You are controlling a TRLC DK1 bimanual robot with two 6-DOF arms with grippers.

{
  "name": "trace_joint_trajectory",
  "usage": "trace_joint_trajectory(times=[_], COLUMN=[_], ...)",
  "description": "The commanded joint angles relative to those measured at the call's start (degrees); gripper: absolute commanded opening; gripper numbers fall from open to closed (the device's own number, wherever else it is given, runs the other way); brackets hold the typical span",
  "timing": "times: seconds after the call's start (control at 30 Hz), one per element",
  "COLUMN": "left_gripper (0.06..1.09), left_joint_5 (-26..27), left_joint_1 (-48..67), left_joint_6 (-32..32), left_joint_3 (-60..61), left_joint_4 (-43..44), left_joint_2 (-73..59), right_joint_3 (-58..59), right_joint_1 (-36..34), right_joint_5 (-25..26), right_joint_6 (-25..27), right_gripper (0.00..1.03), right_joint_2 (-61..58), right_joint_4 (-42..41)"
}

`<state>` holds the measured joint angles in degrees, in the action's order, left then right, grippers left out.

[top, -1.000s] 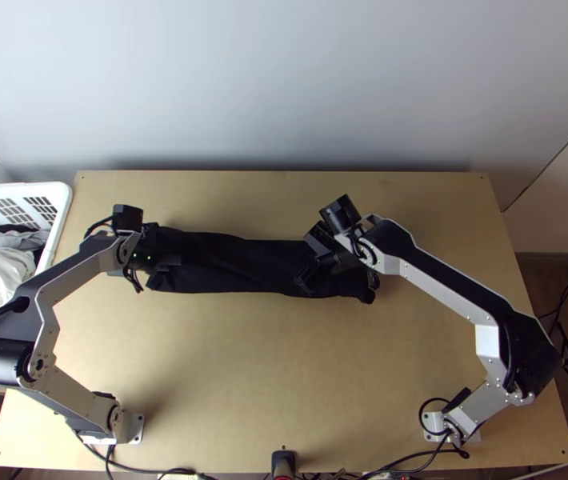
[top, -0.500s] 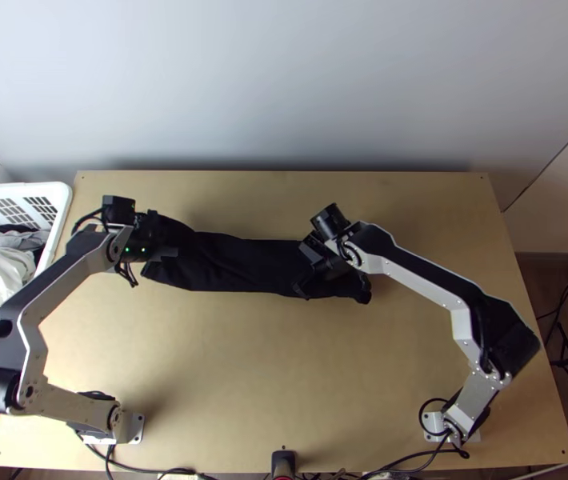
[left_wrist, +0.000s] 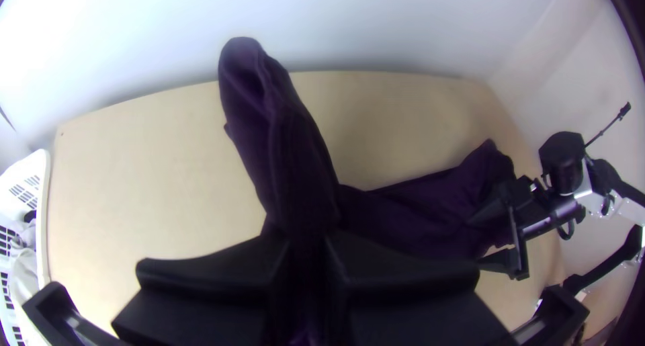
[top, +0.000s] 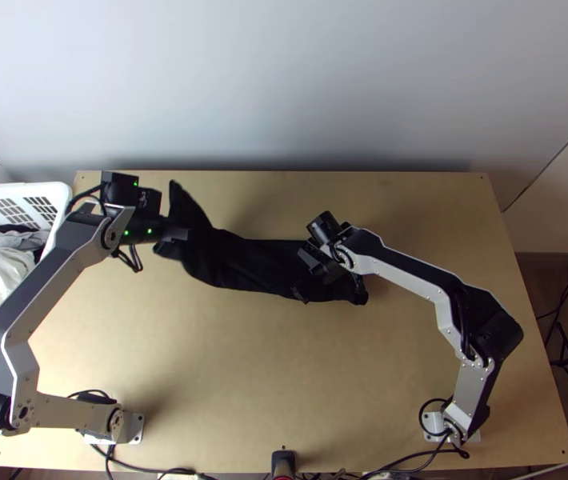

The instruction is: Fold the t-shirt

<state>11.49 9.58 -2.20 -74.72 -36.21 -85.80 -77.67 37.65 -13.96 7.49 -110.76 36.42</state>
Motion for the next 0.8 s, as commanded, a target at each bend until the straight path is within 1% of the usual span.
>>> trace_joint_trajectory(times=[0.0,0.2,0.37,0.5,0.63,0.77], left_gripper=[0.09,0.09,0.09,0.09,0.09,0.09], left_joint_5=[2.5,2.5,2.5,2.5,2.4,2.6], left_joint_1=[3.9,7.6,11.1,13.9,16.5,19.4], left_joint_6=[-2.5,-3.8,-5.4,-6.8,-7.9,-10.5], left_joint_3=[-6.7,-9.0,-10.0,-11.2,-13.0,-14.2], left_joint_4=[-1.9,-2.0,-1.2,-0.2,1.0,2.9], left_joint_2=[0.2,-0.1,-1.2,-2.5,-4.8,-7.1], right_joint_3=[0.2,-0.6,-4.2,-7.5,-8.6,-6.2], right_joint_1=[0.0,-2.8,-6.4,-9.5,-12.9,-15.9], right_joint_5=[0.1,-0.2,-2.6,-3.4,-3.7,-3.8], right_joint_6=[-0.5,-0.6,-0.5,-0.8,-1.5,-2.1], right_gripper=[0.98,0.98,0.99,0.99,0.99,0.98], right_joint_2=[4.3,13.6,19.0,23.5,27.7,31.8], right_joint_4=[0.5,5.2,11.7,16.0,18.8,19.6])
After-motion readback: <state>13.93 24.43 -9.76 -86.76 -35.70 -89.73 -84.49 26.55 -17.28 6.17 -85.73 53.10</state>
